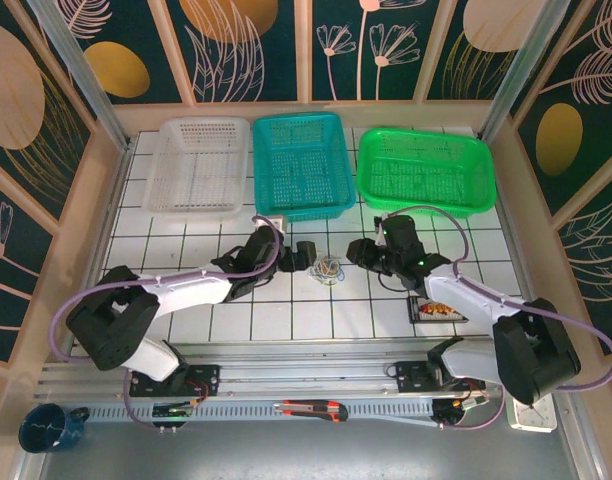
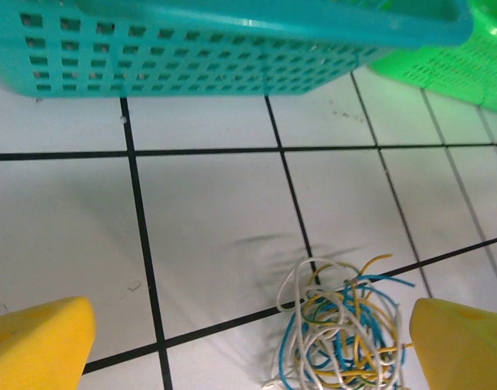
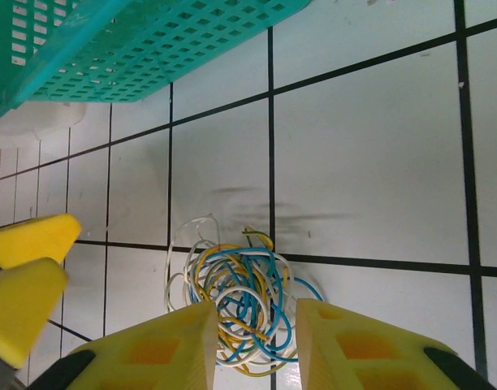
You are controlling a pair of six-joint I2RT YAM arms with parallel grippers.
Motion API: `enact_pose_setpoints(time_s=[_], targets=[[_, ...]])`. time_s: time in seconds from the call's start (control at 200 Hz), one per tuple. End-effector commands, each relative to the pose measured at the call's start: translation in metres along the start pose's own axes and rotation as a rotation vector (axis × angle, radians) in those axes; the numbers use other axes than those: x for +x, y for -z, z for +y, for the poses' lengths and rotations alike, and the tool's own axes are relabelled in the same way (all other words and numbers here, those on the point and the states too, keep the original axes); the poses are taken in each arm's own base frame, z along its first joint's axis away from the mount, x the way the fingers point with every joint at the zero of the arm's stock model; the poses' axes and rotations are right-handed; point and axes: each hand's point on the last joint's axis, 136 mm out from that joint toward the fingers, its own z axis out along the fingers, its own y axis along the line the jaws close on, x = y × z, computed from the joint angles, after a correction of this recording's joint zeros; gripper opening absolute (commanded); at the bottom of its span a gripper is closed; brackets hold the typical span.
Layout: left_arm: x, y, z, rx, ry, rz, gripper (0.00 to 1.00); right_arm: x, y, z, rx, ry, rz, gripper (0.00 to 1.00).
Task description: Untangle the cables
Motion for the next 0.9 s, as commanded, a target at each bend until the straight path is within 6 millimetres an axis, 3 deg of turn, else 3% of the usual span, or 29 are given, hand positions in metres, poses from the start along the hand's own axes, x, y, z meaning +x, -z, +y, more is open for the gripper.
enact_pose_setpoints(time_s=[0.0, 0.24, 0.545, 0.701, 0.896], targets=[[0.0, -0.006, -0.003, -0.033, -0.047, 0.002, 0.99, 0.005, -0.008, 0.004, -0.036, 0.002, 0.012, 0.31], [0.018, -0.018, -0.003, -0.061, -0.091, 0.052, 0.99, 0.015, -0.022, 0.006, -0.044, -0.001, 0.046, 0.31], [0.033, -0.02, 0.026, -0.16, -0.114, 0.058, 0.99, 0.039, -0.044, 0.013, -0.066, 0.009, 0.113, 0.21], [0.026, -0.019, 0.034, -0.198, -0.103, 0.031, 0.99, 0.058, -0.05, 0.02, -0.071, 0.024, 0.155, 0.19], [-0.004, -0.013, 0.039, -0.192, -0.052, -0.014, 0.99, 0.071, -0.042, 0.027, -0.085, 0.026, 0.178, 0.18]])
